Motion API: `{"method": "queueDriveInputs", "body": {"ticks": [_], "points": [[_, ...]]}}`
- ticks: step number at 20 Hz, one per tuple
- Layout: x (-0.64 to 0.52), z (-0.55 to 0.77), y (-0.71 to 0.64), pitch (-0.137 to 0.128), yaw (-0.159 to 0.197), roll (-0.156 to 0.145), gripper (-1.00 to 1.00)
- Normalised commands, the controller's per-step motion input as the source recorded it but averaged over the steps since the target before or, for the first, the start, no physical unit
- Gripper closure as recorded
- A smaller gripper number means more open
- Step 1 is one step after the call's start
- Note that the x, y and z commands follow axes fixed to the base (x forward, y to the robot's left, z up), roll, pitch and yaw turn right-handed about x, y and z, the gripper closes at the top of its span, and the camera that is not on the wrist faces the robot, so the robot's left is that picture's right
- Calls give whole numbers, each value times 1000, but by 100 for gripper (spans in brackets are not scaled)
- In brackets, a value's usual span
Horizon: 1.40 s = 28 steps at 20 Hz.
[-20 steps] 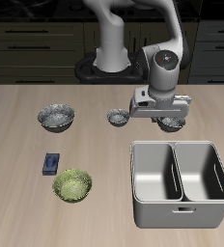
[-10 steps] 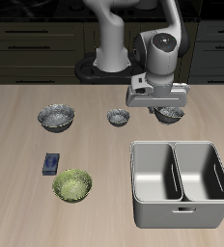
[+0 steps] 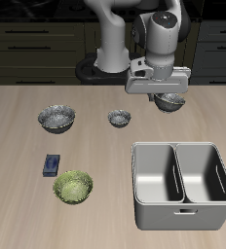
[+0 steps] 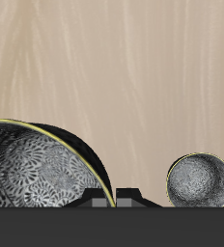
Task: Stack middle-sized black bowl on the green bowl
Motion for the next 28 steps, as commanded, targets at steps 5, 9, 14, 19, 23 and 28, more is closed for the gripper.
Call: {"method": "queueDriveInputs", "body": {"ticks": [5,9,14,19,23,28], "points": [[6,443,-60,-48,-29,15,100],[38,159,-28,-25,14,6,100],[45,128,-123,-12,25,15,100],[103,189,-334,-8,48,-7,100],[70,133,-323,29,-8,8,100],[46,280,-430,-32,-5,-23,100]]}}
